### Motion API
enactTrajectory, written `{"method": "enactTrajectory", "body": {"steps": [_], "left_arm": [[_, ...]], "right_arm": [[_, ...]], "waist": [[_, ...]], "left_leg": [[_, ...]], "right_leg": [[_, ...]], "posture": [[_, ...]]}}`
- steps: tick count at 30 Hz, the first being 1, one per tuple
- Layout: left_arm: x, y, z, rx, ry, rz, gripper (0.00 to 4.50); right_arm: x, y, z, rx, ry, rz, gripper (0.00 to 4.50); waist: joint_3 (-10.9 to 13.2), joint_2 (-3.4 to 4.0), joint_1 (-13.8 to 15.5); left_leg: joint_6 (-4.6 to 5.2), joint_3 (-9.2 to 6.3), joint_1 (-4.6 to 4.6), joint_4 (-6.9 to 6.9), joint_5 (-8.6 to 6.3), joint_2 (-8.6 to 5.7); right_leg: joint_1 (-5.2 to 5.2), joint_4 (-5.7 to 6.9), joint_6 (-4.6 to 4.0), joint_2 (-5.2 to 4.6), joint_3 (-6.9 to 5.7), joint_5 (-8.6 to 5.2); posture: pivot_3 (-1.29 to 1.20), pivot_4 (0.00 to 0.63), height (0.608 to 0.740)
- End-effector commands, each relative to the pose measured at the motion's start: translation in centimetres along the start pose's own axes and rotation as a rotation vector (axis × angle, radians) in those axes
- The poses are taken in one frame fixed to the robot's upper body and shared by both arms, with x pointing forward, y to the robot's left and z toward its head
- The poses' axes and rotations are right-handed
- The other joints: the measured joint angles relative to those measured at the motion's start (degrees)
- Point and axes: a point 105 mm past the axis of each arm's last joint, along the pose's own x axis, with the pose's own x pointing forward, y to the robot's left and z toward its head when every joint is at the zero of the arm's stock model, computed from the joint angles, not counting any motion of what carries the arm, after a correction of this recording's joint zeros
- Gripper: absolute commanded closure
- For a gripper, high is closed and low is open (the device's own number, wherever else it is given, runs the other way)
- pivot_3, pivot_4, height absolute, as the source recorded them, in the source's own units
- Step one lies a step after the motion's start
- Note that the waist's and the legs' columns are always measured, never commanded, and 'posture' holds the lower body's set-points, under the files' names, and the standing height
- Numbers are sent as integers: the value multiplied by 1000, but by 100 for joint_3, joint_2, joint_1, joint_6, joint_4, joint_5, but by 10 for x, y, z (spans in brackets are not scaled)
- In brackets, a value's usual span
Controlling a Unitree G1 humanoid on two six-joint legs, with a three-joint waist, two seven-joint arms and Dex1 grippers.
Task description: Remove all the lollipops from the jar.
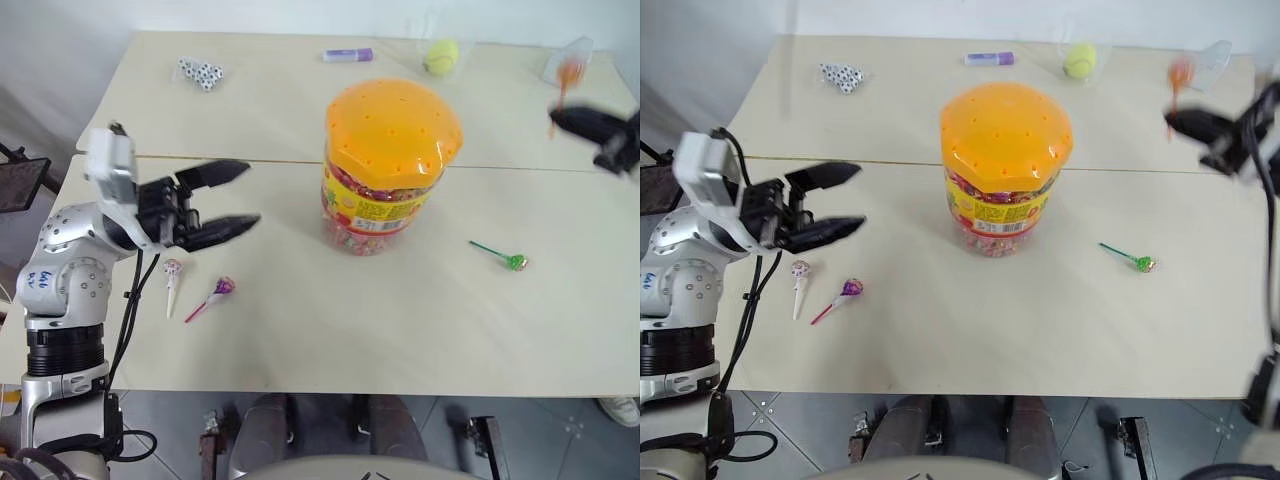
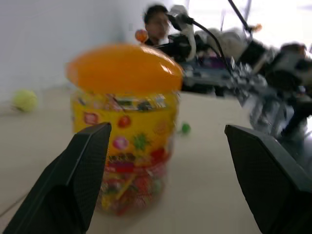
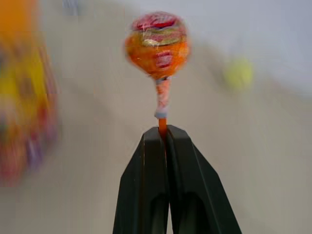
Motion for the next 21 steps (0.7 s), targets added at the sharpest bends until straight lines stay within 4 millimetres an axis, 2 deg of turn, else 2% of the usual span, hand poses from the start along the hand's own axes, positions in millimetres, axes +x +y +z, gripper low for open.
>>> {"method": "enactTrajectory", "body": {"steps": [1, 2, 4, 8, 11, 16, 20, 21], "left_arm": [[6, -7, -3, 58, 36, -70, 528], [8, -9, -5, 51, 35, -83, 528], [10, -11, -10, 34, 38, -96, 528], [9, -12, -14, 16, 48, -102, 528], [7, -13, -14, 8, 57, -103, 528], [3, -11, -13, 3, 66, -72, 528], [-6, -8, -14, 8, 77, -13, 528], [-11, -6, -17, 15, 100, 32, 528]], "right_arm": [[-26, 5, -36, -172, 233, 54, 4474], [-31, 9, -55, -174, 294, 73, 4474], [-37, 15, -77, -173, 348, 90, 4474], [-40, 17, -105, -160, 411, 66, 4474], [-40, 20, -117, -101, 421, 59, 4474], [-38, 19, -108, -41, 329, 43, 3185], [-36, 21, -81, -84, 174, 78, 1818], [-32, 30, -64, -102, 78, 125, 1487]], "waist": [[0, 0, -24], [0, 0, -44], [0, -1, -94], [0, 1, -157], [0, 1, -161], [0, 2, -100], [0, 2, -81], [0, 1, -79]], "left_leg": [[-1, 4, 1, 2, 0, 3], [-1, 10, 4, 4, 1, 5], [-1, 21, 16, 8, 1, 7], [0, 26, 47, 10, 2, 12], [-1, 21, 51, 10, 2, 25], [1, 16, 46, 9, 1, 25], [1, 12, 46, 11, 1, 24], [1, 12, 46, 11, 1, 24]], "right_leg": [[0, 0, 0, 1, 3, 0], [0, 1, 0, 2, 8, 0], [6, 2, 0, 0, 19, 0], [10, 15, -2, -3, 54, 1], [8, 27, -3, -7, 55, 1], [5, 27, -3, -11, 52, 1], [5, 26, -3, -15, 54, 1], [5, 26, -3, -15, 53, 1]], "posture": [[0, 150, 740], [0, 150, 740], [0, 150, 740], [0, 150, 740], [0, 150, 740], [0, 150, 740], [0, 150, 740], [0, 150, 740]]}}
